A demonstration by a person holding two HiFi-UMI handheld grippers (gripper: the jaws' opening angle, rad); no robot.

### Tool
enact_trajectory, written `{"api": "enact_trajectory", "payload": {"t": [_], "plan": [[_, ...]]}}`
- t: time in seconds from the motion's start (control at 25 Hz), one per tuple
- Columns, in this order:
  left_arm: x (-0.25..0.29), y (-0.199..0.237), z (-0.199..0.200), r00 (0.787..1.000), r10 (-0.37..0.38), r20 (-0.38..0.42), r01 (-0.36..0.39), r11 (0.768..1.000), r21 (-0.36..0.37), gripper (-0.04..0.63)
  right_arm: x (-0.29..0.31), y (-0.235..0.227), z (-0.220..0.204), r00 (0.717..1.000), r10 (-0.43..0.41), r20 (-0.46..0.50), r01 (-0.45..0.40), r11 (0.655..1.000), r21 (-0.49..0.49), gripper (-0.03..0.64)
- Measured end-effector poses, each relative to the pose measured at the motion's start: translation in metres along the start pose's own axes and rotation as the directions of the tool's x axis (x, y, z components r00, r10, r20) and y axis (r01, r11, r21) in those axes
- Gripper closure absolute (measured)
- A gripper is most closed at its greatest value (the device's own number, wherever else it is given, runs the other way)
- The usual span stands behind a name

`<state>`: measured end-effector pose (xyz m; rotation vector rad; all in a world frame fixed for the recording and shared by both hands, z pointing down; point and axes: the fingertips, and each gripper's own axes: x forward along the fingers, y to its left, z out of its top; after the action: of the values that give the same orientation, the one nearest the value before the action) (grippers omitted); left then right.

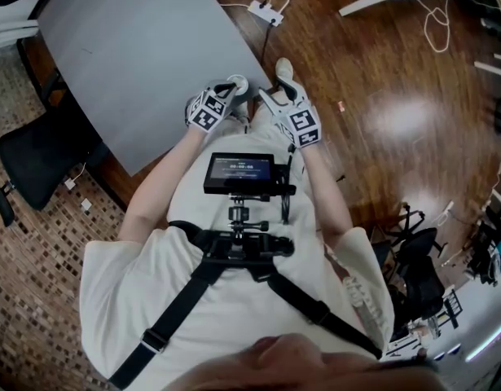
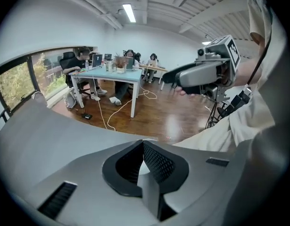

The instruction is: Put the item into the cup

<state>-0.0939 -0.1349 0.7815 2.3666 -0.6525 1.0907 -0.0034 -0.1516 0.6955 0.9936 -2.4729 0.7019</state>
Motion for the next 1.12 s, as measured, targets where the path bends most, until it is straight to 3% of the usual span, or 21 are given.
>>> {"api": "enact_trajectory", "payload": {"t": [0.24,0.36,0.44,0.84,1.12], "plan": [[0.022,0.004,-0.027,0.994,-0.005,-0.113,0.001,0.999,-0.032,0.581,0.002,0.003,0.002,1.000,0.000,0.020,0.000,1.000,0.000,0.380],[0.021,0.006,-0.031,0.992,0.013,-0.128,-0.018,0.999,-0.036,0.520,0.004,0.006,0.001,1.000,0.014,0.014,-0.014,1.000,0.012,0.380],[0.016,0.006,-0.029,0.992,0.026,-0.120,-0.031,0.999,-0.032,0.514,0.003,0.007,0.001,1.000,0.023,0.009,-0.023,1.000,0.011,0.380],[-0.028,0.018,0.018,0.991,0.098,0.087,-0.087,0.990,-0.114,0.505,0.002,-0.010,0.000,0.999,0.044,0.000,-0.044,0.998,-0.036,0.380],[-0.037,0.013,0.046,0.979,0.074,0.192,-0.044,0.987,-0.152,0.505,-0.001,-0.029,0.011,1.000,-0.004,0.030,0.005,1.000,-0.019,0.380]]}}
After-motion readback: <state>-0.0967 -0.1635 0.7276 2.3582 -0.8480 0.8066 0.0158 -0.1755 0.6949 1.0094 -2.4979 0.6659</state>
